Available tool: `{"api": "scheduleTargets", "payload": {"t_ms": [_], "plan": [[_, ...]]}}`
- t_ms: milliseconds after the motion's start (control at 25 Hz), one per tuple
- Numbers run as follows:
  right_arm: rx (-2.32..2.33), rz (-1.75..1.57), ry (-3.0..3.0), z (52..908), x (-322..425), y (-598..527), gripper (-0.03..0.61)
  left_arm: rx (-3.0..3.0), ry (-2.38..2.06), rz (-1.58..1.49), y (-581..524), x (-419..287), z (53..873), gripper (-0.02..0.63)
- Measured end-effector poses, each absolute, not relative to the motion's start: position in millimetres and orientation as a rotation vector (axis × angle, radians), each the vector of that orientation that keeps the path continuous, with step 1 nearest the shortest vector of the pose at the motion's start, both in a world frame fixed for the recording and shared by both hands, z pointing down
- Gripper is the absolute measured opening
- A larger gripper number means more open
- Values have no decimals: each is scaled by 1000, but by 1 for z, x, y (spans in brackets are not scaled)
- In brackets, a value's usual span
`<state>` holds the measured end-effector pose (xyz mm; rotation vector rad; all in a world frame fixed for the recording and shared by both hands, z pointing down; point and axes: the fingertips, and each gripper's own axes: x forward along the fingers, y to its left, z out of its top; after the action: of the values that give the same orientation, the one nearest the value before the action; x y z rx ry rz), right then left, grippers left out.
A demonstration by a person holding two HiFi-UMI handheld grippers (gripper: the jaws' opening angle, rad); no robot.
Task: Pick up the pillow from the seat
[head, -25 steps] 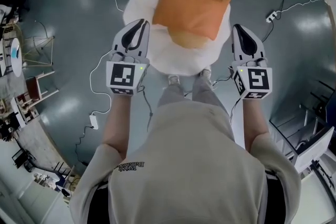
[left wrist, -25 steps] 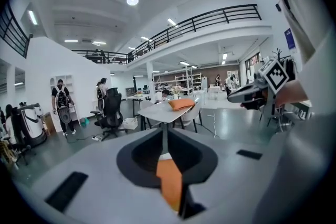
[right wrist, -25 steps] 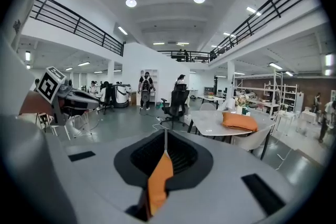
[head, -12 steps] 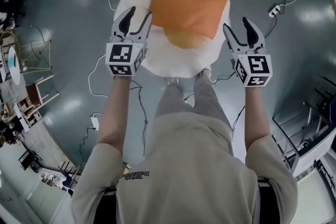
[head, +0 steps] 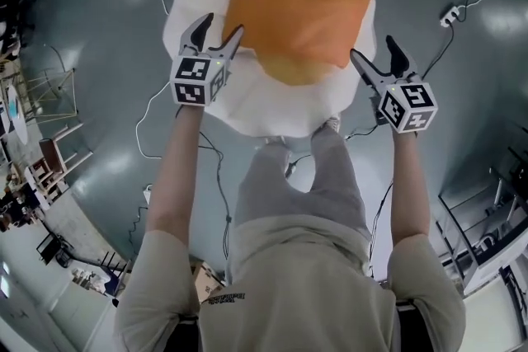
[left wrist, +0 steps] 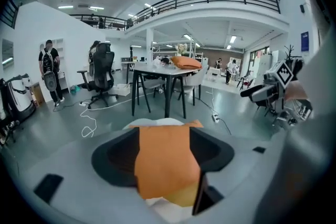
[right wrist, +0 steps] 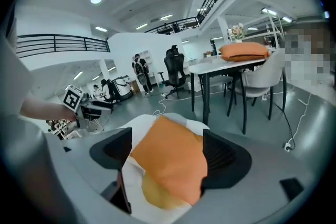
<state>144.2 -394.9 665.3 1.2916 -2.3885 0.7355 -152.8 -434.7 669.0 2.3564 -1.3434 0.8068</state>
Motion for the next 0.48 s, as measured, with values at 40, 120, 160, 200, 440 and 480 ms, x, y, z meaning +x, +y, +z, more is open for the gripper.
{"api": "scheduleTargets", "payload": {"t_ms": [40, 120, 160, 200, 440, 480], "plan": [[1273, 738, -2384, 684, 144, -399, 416, 2346, -1334, 823, -439, -156, 689, 280], [1241, 744, -2371, 723, 146, -406, 428, 2312, -1317, 846, -447, -162, 730, 292], [1232, 756, -2363, 743, 148, -409, 433, 2295, -1308, 855, -451, -164, 751, 299], [1229, 773, -2354, 764, 151, -413, 437, 2281, -1298, 869, -454, -167, 772, 304], [1236, 845, -2299, 881, 147, -428, 453, 2205, -1228, 1075, -465, -195, 892, 316], [1236, 857, -2301, 898, 146, -431, 454, 2187, -1218, 1093, -466, -200, 910, 318]]}}
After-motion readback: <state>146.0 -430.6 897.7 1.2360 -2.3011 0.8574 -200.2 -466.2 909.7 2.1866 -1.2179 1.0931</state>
